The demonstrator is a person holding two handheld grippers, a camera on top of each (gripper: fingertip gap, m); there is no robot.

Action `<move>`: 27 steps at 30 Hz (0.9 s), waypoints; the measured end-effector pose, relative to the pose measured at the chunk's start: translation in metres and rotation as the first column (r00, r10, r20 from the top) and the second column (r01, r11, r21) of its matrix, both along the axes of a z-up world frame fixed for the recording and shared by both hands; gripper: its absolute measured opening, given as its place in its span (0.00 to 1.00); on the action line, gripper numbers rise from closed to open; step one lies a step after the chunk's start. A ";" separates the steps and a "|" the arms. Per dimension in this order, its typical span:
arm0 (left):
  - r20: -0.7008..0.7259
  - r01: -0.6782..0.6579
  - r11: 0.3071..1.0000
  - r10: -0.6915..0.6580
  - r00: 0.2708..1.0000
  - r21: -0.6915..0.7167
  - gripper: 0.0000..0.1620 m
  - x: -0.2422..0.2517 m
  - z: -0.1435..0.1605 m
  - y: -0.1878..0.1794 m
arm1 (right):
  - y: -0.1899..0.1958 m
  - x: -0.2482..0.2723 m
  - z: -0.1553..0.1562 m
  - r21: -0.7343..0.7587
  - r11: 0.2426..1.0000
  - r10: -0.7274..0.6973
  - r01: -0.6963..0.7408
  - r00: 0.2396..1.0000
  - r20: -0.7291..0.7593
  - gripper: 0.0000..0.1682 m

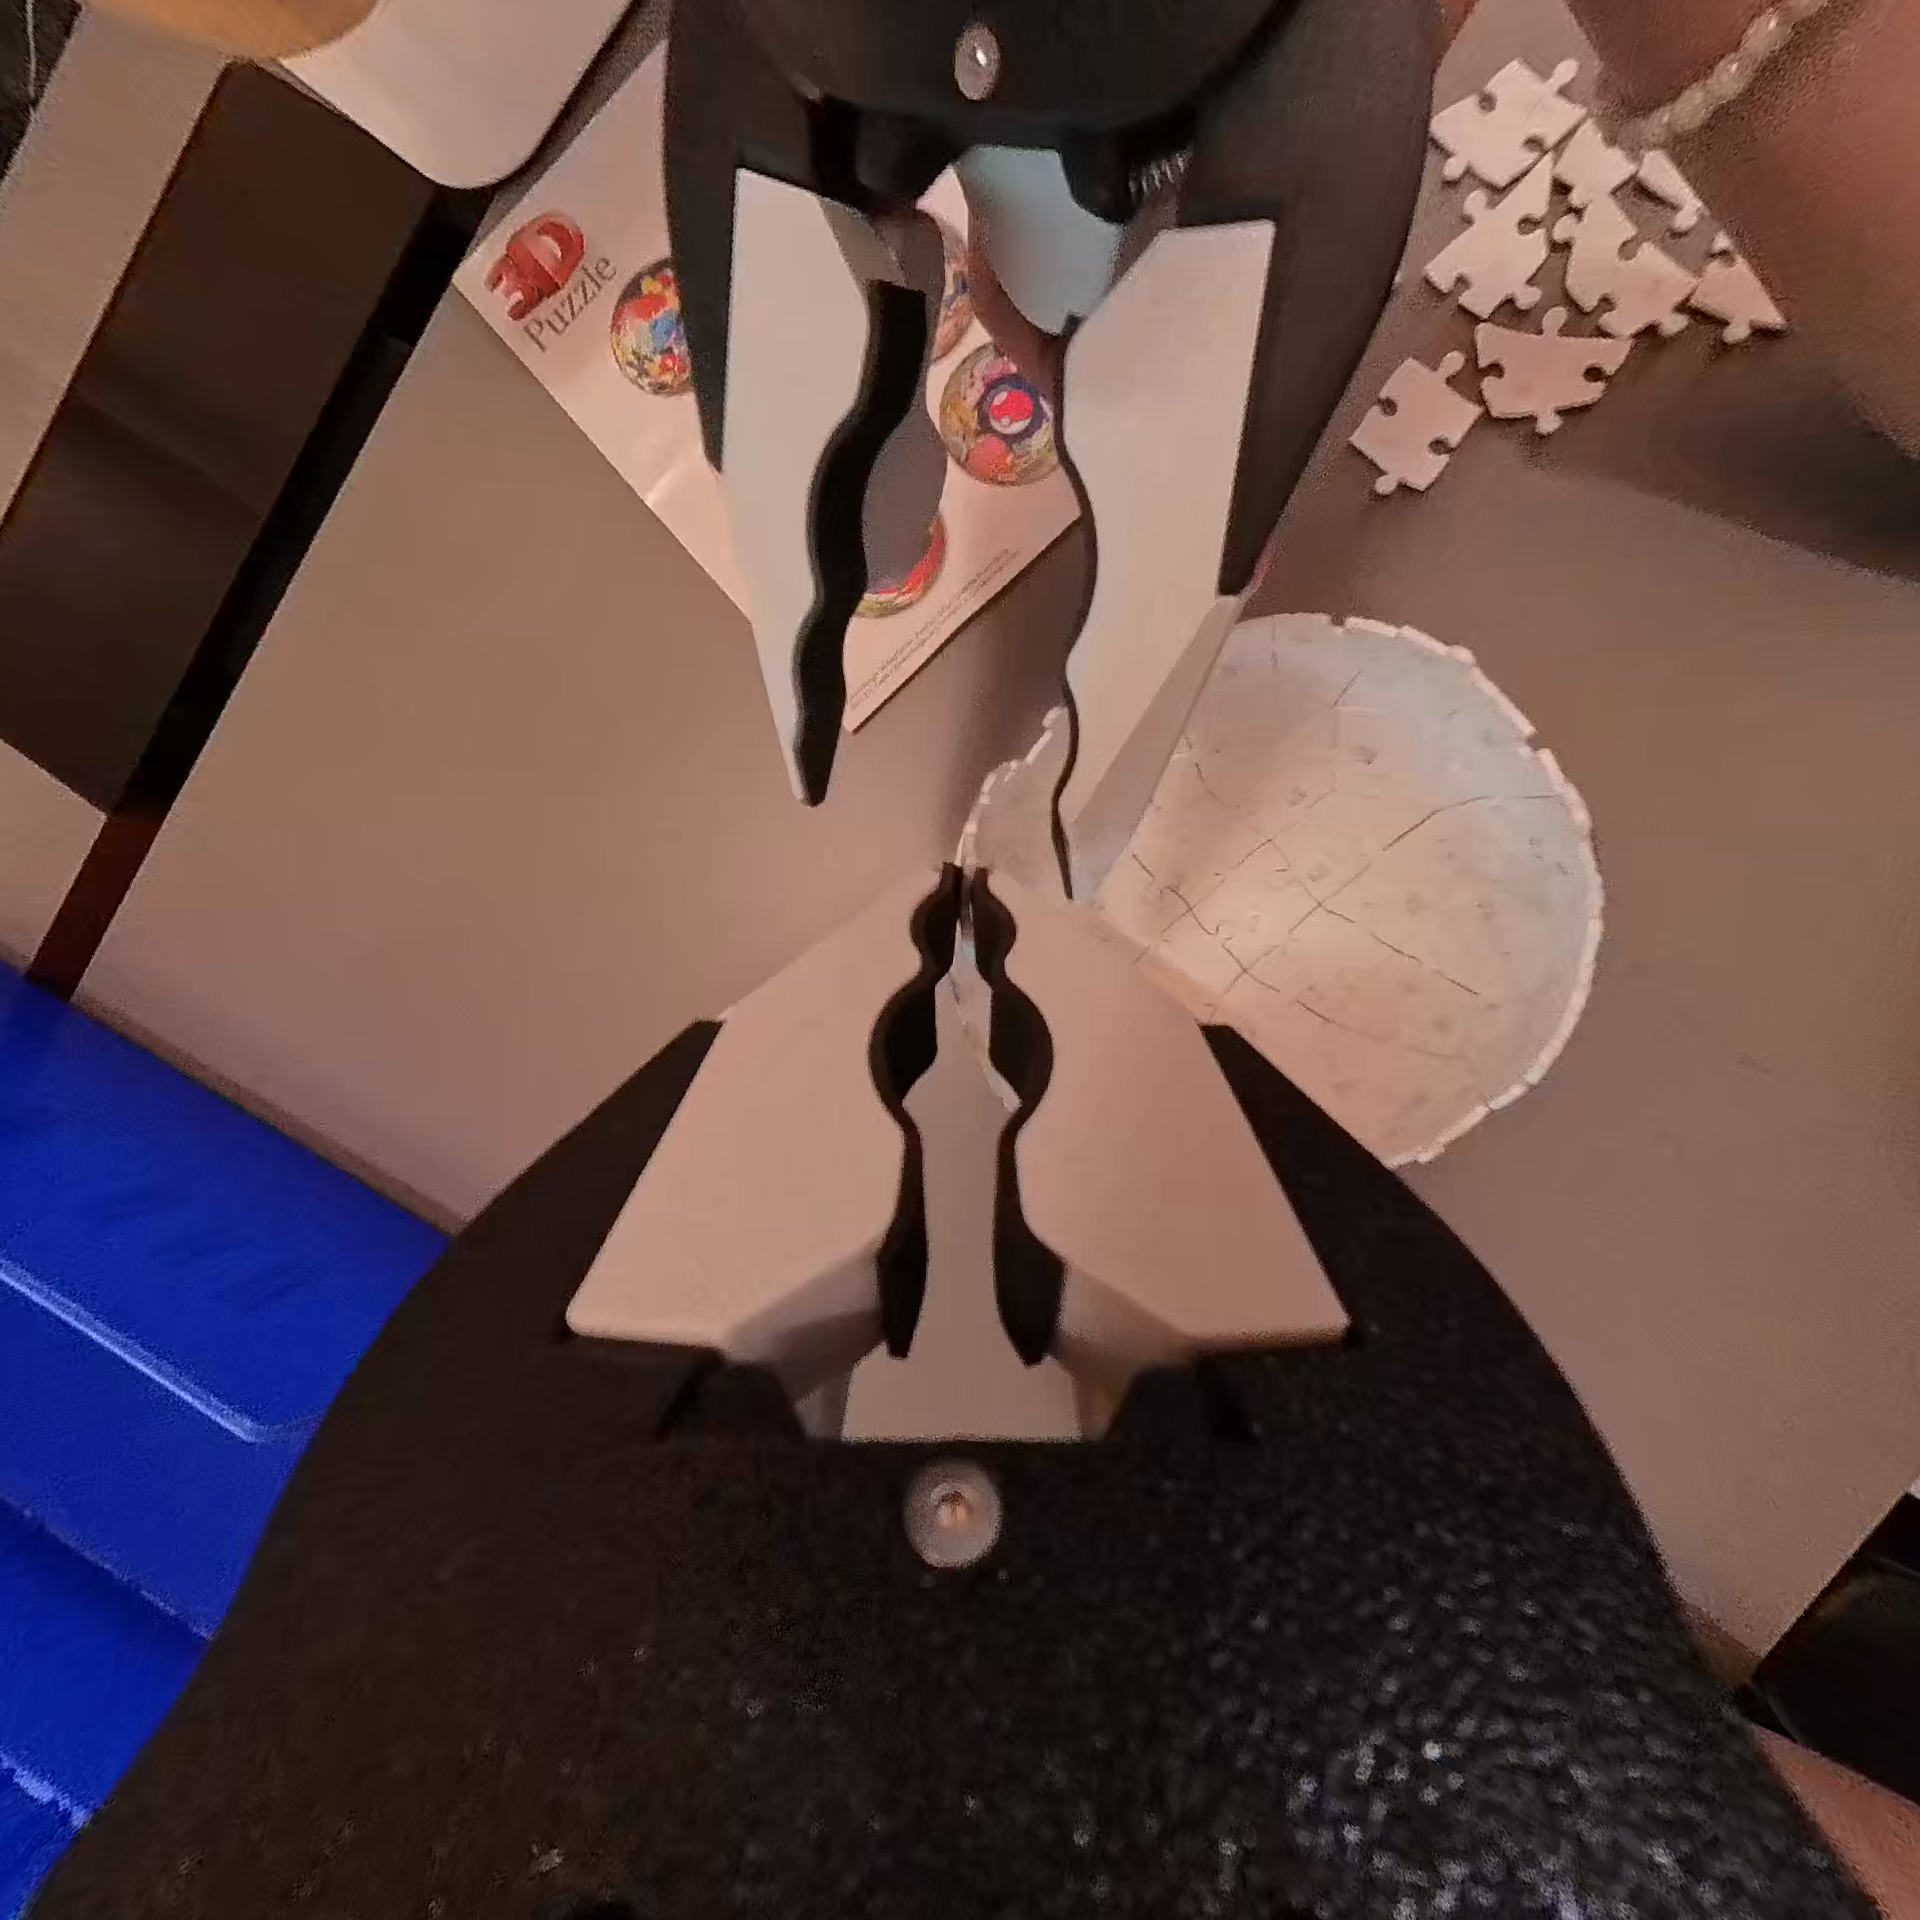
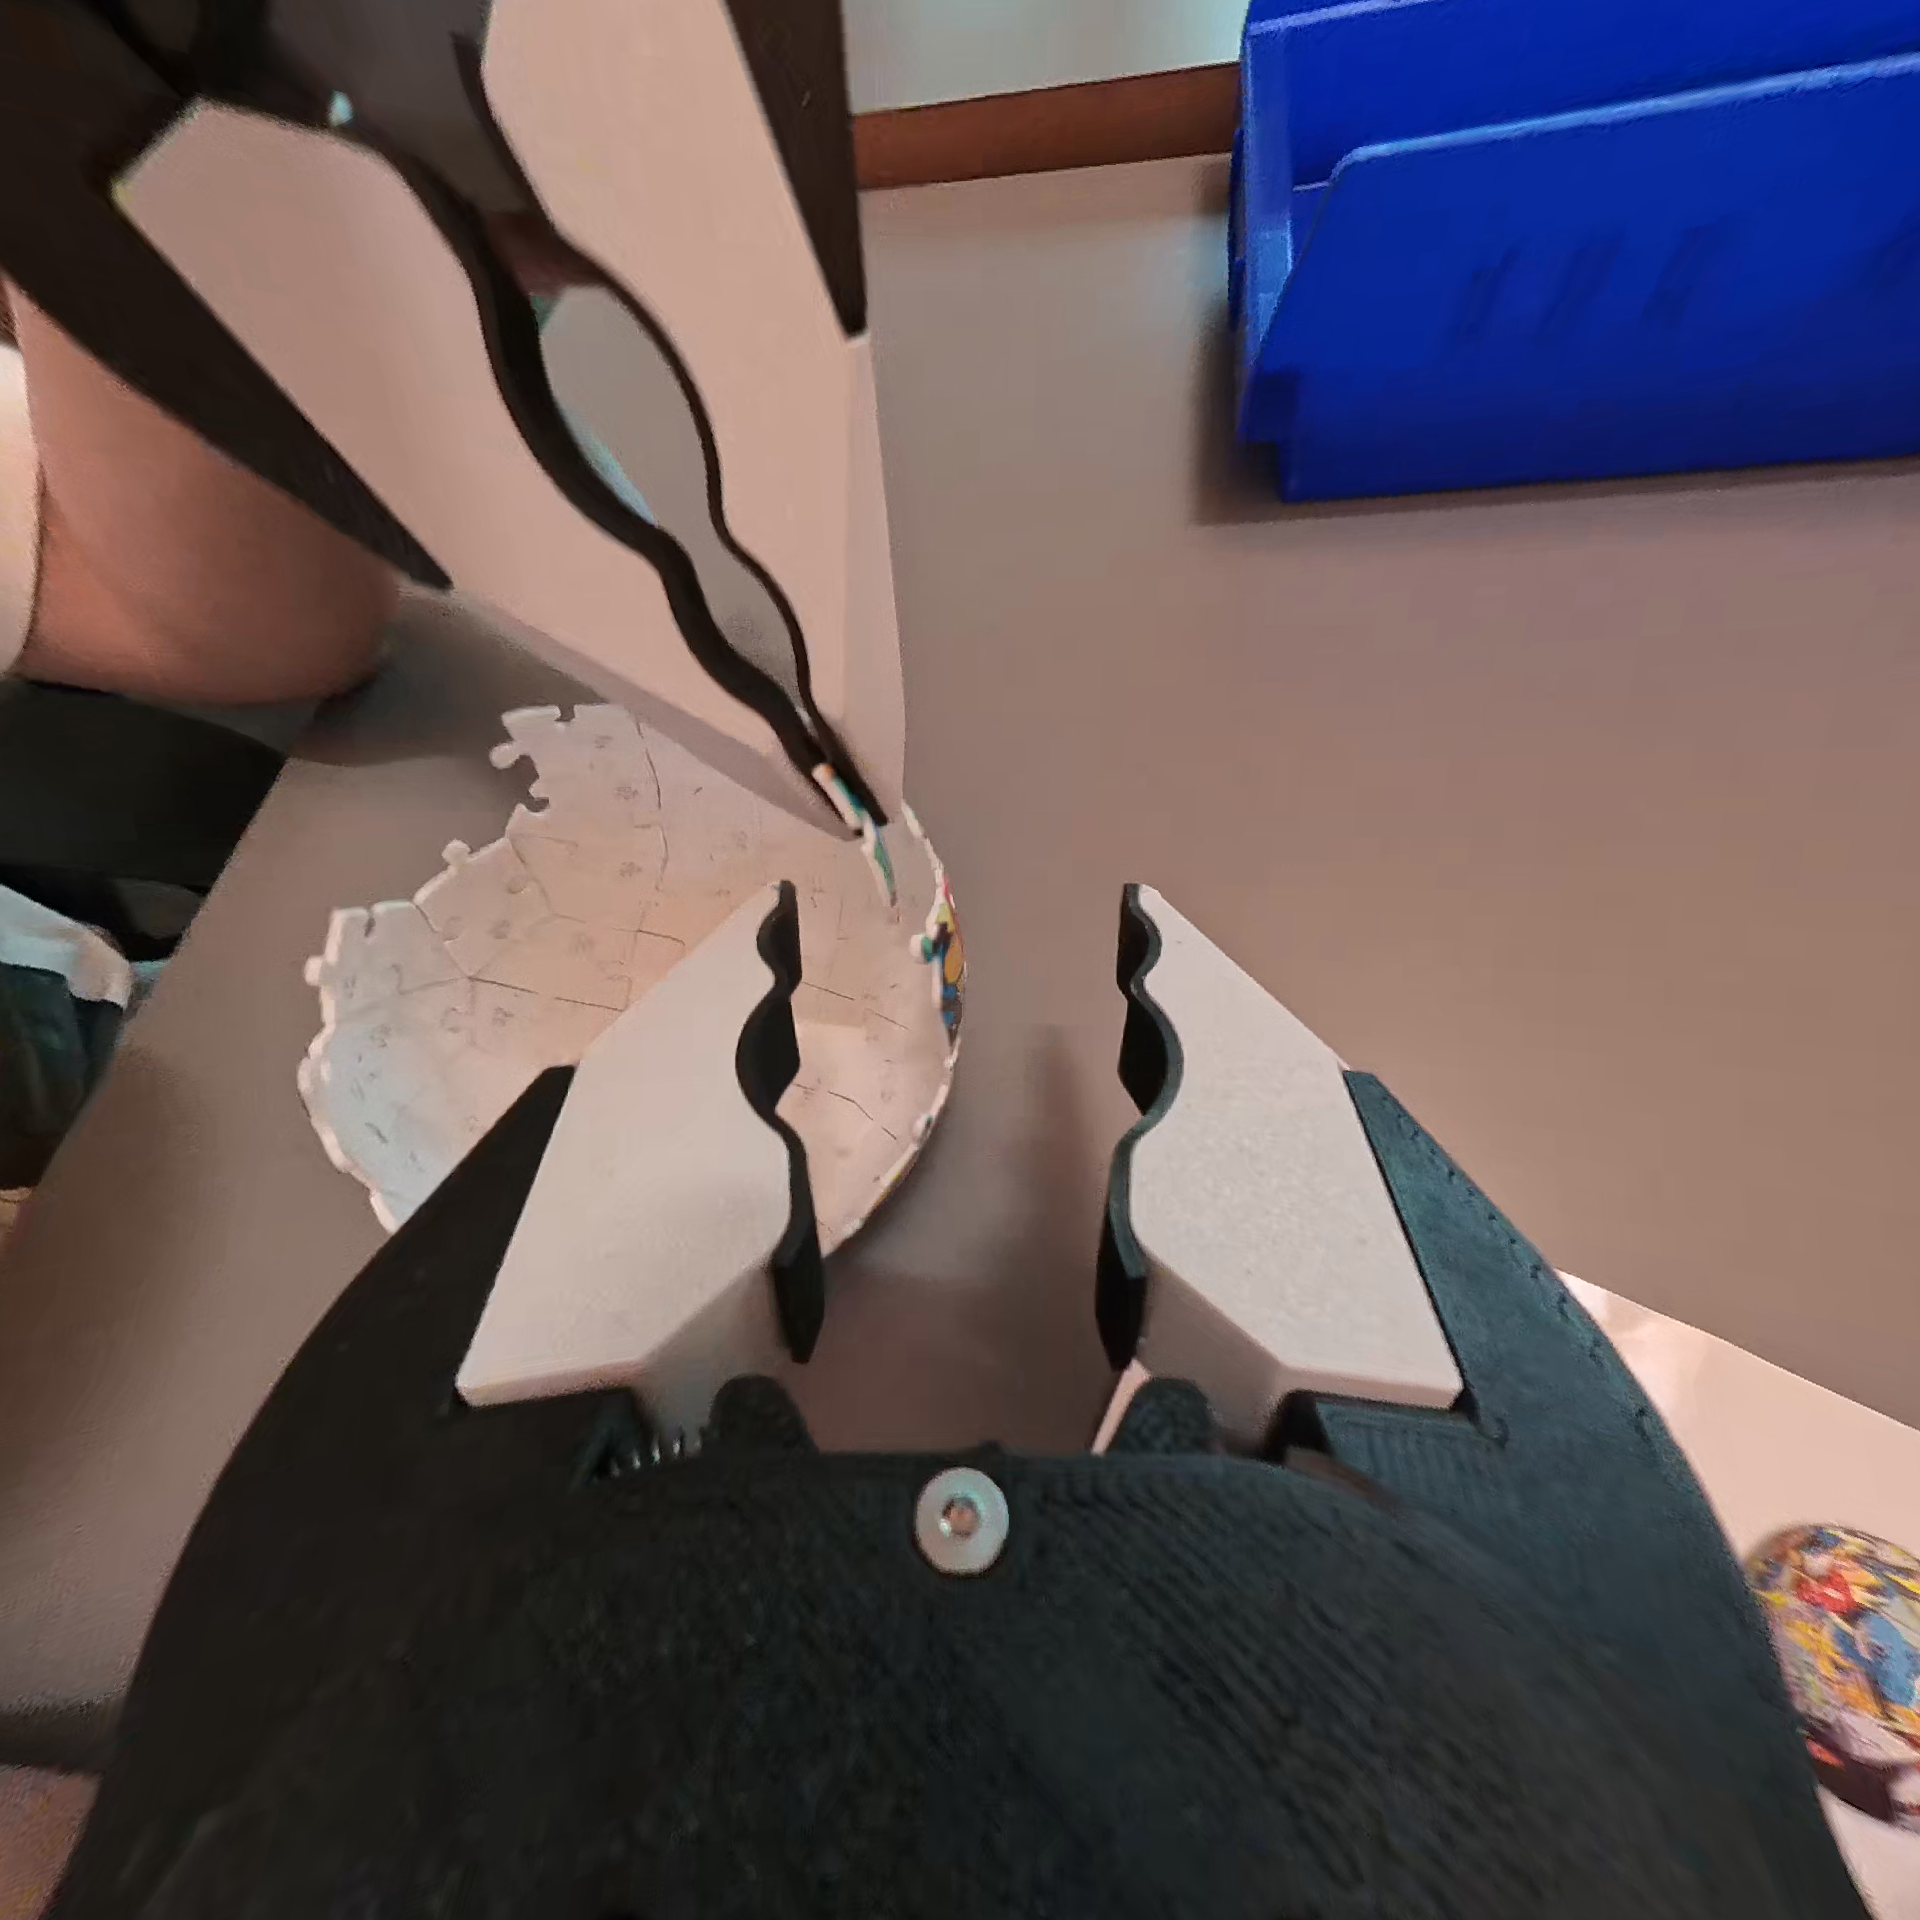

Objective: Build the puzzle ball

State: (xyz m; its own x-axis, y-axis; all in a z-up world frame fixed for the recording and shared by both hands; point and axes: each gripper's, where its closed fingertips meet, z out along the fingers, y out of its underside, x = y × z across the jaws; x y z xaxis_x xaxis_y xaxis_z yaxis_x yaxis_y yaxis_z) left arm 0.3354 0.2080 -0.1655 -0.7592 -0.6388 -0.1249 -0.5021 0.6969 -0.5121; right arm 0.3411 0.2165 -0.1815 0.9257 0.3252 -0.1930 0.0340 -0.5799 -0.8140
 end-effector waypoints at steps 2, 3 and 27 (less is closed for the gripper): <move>-0.016 -0.014 1.000 0.015 1.000 0.021 0.00 0.000 -0.005 0.003 | 0.002 -0.003 -0.001 -0.040 0.999 0.010 -0.013 0.998 -0.064 0.36; -0.022 -0.022 0.999 0.023 0.999 0.031 0.00 0.000 -0.007 0.005 | 0.003 -0.004 -0.001 -0.055 0.998 0.021 -0.025 0.997 -0.075 0.36; -0.048 -0.087 0.995 0.090 0.995 0.049 0.00 0.003 -0.013 0.008 | 0.006 -0.007 -0.016 -0.175 0.964 0.195 -0.198 0.980 -0.037 0.17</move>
State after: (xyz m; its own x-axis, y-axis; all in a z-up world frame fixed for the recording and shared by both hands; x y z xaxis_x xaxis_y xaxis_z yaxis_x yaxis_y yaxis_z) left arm 0.3380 0.2156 -0.1787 -0.7061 -0.6980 -0.1191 -0.5871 0.6711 -0.4527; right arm 0.3344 0.2224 -0.1976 0.8425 0.4593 -0.2815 0.1469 -0.6985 -0.7003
